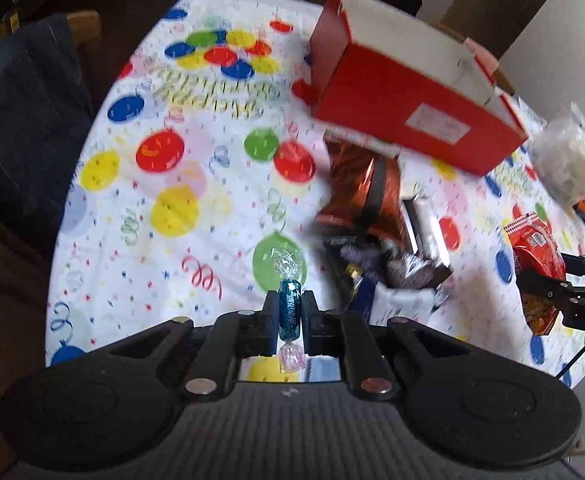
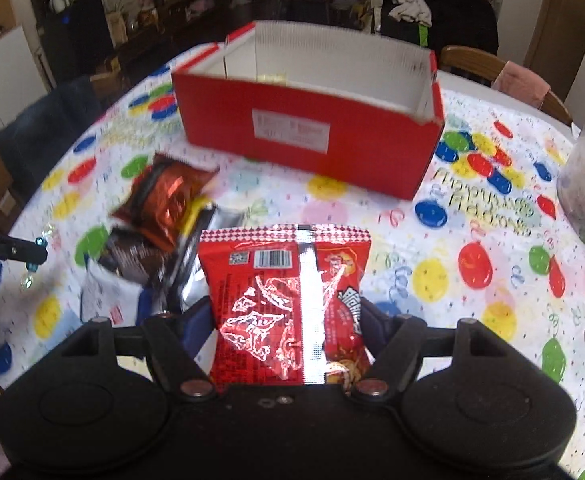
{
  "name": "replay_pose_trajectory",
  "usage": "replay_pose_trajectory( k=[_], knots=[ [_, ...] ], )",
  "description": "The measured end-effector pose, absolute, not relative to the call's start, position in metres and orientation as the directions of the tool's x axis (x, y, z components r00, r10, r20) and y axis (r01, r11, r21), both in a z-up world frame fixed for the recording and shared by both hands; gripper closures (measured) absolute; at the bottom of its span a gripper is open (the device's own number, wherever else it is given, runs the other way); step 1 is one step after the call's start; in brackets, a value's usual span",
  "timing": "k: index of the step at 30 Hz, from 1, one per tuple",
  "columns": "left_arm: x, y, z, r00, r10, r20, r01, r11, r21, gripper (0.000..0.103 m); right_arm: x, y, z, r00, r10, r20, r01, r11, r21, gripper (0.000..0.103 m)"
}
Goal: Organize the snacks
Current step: 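Carry the blue candy and red chip bag over the red box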
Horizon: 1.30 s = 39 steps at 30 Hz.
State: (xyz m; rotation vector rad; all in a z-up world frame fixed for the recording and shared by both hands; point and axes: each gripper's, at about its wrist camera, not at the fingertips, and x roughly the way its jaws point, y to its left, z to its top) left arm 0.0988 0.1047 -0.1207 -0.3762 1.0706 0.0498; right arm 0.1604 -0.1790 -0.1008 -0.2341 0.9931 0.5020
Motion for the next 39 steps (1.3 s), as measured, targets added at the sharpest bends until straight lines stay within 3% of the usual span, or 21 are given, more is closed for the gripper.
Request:
replay_pose_trajectory(
  k=[19, 30, 39],
  knots=[
    [0.203, 0.077, -0.032, 0.607, -0.117, -0.786, -0.150, 0.955, -0.257, 0.092, 0.248, -0.179, -0.035, 0.558, 0.342, -0.756, -0.479, 0.877, 0.043, 0.030],
    [0.298, 0.059, -0.019, 0.586, -0.073, -0.807, -0.152, 0.968, -0.198, 0.092, 0.339, -0.185, -0.035, 0.557, 0.328, -0.763, -0.434, 0.898, 0.069, 0.030],
    [0.373, 0.045, -0.023, 0.538, -0.013, -0.843, -0.173, 0.977, -0.126, 0.092, 0.396, -0.174, -0.044, 0.571, 0.284, -0.770, -0.452, 0.892, -0.006, 0.030]
  ],
)
